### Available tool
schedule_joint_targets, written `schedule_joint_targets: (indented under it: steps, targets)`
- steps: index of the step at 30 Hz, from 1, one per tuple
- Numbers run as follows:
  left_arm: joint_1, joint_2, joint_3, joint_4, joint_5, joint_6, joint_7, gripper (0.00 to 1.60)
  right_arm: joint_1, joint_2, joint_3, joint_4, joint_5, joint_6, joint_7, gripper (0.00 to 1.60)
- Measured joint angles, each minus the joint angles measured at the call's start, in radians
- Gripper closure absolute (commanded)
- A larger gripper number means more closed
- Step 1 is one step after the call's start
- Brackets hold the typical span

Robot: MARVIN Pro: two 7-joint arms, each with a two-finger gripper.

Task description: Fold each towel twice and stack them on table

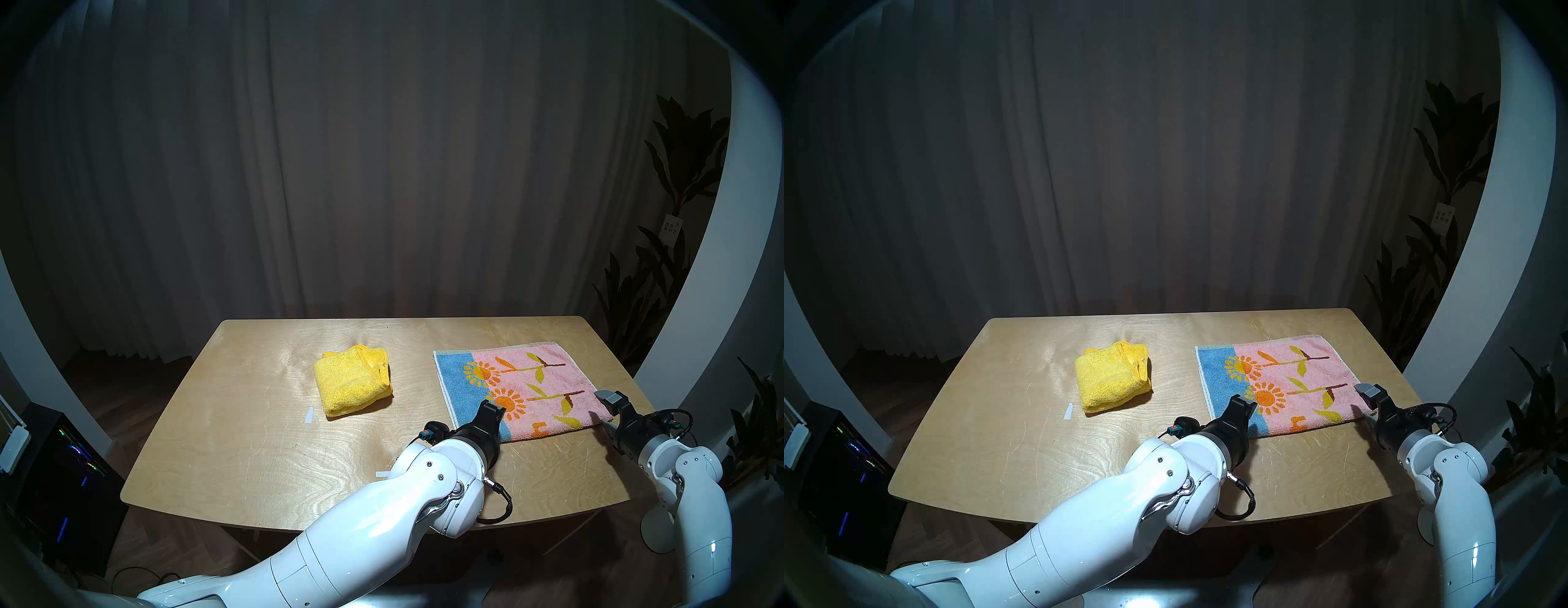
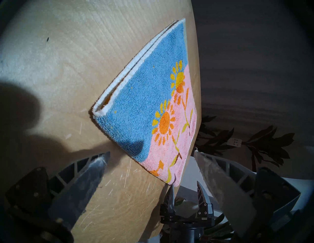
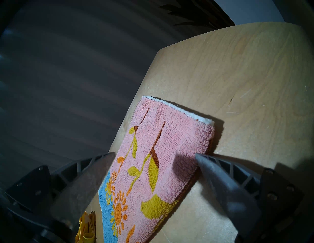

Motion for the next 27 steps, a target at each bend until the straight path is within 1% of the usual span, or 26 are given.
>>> schedule_joint_targets:
  steps: [5, 12, 22, 27]
  targets:
    - [-0.009, -0.006, 0.008, 0.018, 0.0, -0.009, 0.014, 0.0, 0.001, -0.001, -0.003, -0.006, 0.003, 0.0, -0.01, 0.0]
    - [-0.016, -0.012, 0.012, 0.045, -0.006, -0.012, 0.007, 0.0, -0.003, -0.007, 0.001, -0.018, 0.011, -0.001, -0.027, 0.0]
    - [-0.022, -0.011, 0.007, 0.049, -0.017, 0.011, 0.0, 0.0, -0.072, -0.008, 0.055, -0.033, 0.022, 0.015, 0.024, 0.0]
    - [-0.028, -0.011, 0.007, 0.059, -0.019, 0.028, -0.002, 0.0, -0.087, -0.008, 0.064, -0.009, 0.011, 0.005, 0.053, 0.0]
